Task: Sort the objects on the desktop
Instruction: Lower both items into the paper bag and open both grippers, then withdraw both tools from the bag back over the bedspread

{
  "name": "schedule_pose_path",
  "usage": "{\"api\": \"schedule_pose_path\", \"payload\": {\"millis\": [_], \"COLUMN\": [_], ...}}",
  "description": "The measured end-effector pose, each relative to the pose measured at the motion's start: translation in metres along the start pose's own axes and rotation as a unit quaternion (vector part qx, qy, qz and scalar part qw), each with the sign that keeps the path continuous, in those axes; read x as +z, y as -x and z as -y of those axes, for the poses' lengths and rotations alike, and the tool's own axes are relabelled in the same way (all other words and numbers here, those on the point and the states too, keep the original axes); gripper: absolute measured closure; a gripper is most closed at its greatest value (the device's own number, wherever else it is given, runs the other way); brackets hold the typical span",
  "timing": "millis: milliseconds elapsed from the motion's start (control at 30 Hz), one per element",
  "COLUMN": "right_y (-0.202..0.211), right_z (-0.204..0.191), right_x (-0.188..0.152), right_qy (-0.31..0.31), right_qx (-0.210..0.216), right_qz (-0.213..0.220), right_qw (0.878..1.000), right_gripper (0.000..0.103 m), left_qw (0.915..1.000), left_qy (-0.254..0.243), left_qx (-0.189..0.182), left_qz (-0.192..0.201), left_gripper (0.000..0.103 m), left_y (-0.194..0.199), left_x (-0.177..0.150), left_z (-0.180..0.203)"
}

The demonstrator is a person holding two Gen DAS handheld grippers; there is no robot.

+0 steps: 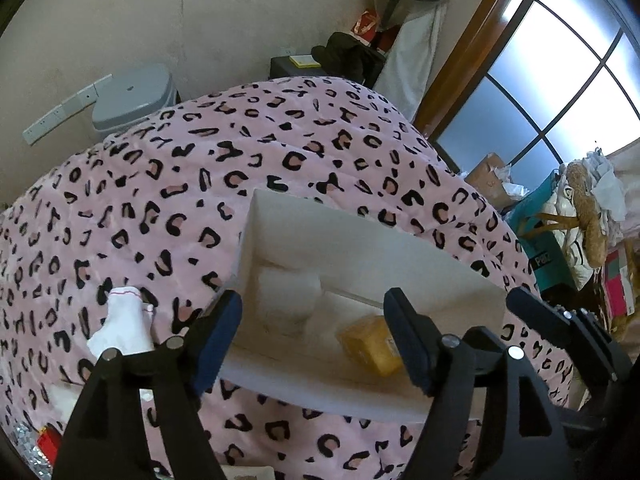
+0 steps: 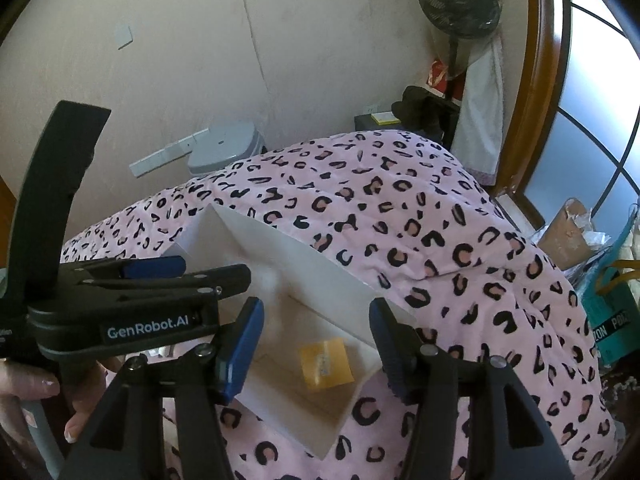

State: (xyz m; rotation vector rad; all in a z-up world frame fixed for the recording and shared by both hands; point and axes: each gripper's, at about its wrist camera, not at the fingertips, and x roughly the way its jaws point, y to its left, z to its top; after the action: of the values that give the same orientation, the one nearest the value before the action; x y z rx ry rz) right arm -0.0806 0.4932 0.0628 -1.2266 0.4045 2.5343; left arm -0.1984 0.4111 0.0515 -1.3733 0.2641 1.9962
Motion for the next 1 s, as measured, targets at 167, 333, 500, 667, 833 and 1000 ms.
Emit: {"api": "schedule_pose_path", "payload": {"millis": [167, 333, 500, 667, 833, 1000], "right_y": [0.025, 0.051, 0.063, 0.057, 0.049, 0.048], "right_z": [0.0, -0.017, -0.045, -0.078, -0.109, -0.138], "right_x": [0.003, -0.004, -0.028, -0.062, -0.093, -0.122], "right_qy": [-0.006, 0.009, 0.03, 0.056, 0.08, 0.105], "right_qx": [0.008, 0.026, 0.05, 0.079, 0.105, 0.12], "right_qz": [0.021, 0.032, 0.028, 0.002, -0.03, -0.048], "right_qw": [1.0, 0.999, 0.998, 0.995, 0.991, 0.986], "right_gripper": [0.047, 0.047, 0.044, 0.044, 0.044, 0.044], "left_qw": [0.9994, 0.9974, 0.9919, 0.9809, 0.969, 0.9578], "left_qy": [0.012, 0.033, 0.095, 0.15, 0.188, 0.216], "left_qx": [0.011, 0.034, 0.058, 0.114, 0.157, 0.187], "left_qz": [0.03, 0.054, 0.061, 0.048, 0.033, 0.033], "left_gripper": [0.028, 0.028, 0.028, 0.028, 0.028, 0.028], "left_y": [0.037, 0.077, 0.109, 0.128, 0.146, 0.165], "left_x": [-0.017, -0.061, -0.129, -0.204, -0.269, -0.319], "left_z": [-0.007, -0.033, -0.081, -0.127, -0.162, -0.179]}}
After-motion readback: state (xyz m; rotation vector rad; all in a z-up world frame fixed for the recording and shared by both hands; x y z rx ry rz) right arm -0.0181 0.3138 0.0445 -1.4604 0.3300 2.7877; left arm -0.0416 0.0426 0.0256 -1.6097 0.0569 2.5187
